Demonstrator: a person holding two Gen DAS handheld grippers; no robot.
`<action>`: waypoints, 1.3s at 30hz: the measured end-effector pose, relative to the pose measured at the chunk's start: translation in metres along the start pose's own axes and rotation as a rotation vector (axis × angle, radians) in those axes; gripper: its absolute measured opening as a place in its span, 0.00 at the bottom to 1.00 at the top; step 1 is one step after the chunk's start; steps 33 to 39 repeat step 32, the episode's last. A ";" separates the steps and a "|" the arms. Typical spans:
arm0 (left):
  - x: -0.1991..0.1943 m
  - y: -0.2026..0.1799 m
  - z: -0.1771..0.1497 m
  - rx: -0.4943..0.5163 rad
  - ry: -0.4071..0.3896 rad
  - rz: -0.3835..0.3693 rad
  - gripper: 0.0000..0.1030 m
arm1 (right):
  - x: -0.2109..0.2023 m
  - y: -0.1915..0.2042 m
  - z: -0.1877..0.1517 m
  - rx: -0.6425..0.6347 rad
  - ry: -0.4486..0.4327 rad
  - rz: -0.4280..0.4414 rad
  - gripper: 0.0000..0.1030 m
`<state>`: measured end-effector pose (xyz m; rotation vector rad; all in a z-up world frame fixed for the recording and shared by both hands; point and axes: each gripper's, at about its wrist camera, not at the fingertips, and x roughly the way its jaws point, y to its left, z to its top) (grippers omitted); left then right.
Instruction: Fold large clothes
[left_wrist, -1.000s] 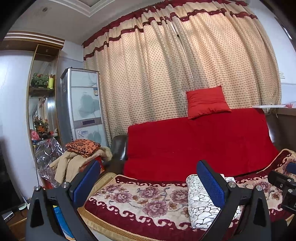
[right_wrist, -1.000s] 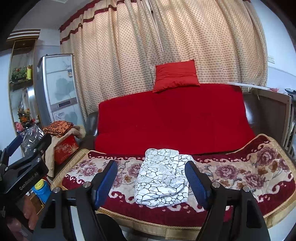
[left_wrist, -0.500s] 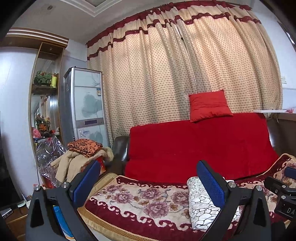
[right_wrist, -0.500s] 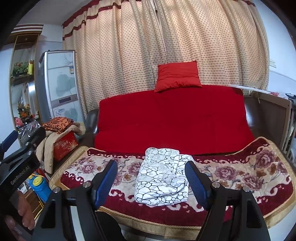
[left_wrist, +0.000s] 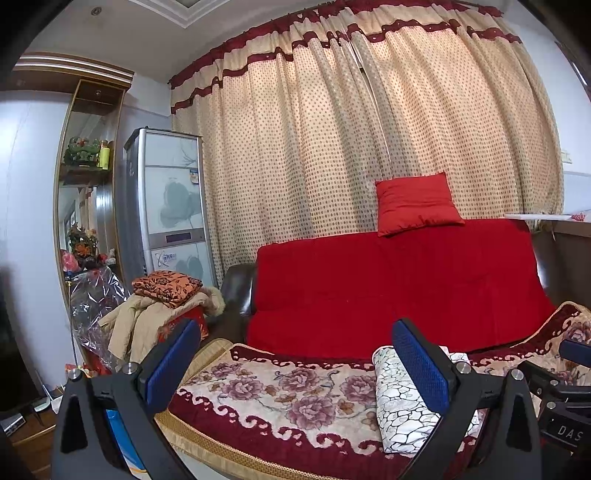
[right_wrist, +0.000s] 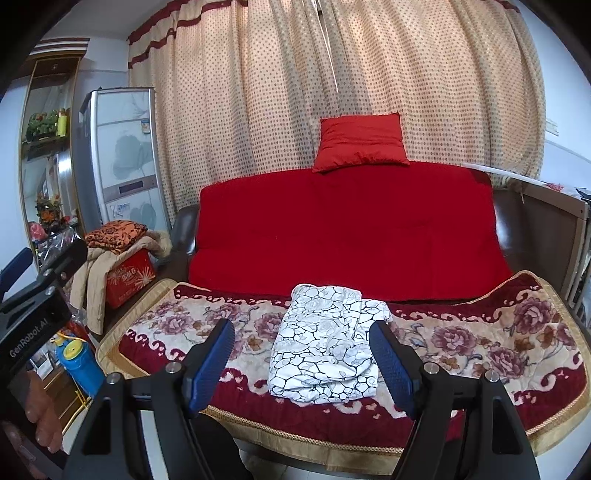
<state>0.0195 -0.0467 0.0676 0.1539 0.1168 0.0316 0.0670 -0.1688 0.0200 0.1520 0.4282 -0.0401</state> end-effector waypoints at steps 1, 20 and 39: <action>0.001 0.000 0.000 0.000 0.002 -0.001 1.00 | 0.002 0.001 -0.001 -0.002 0.004 0.000 0.76; 0.021 -0.025 -0.011 0.047 0.044 -0.042 1.00 | 0.035 -0.010 -0.008 0.003 0.051 0.008 0.76; 0.055 -0.054 -0.013 0.060 0.072 -0.125 1.00 | 0.067 -0.033 0.004 0.014 0.049 -0.016 0.76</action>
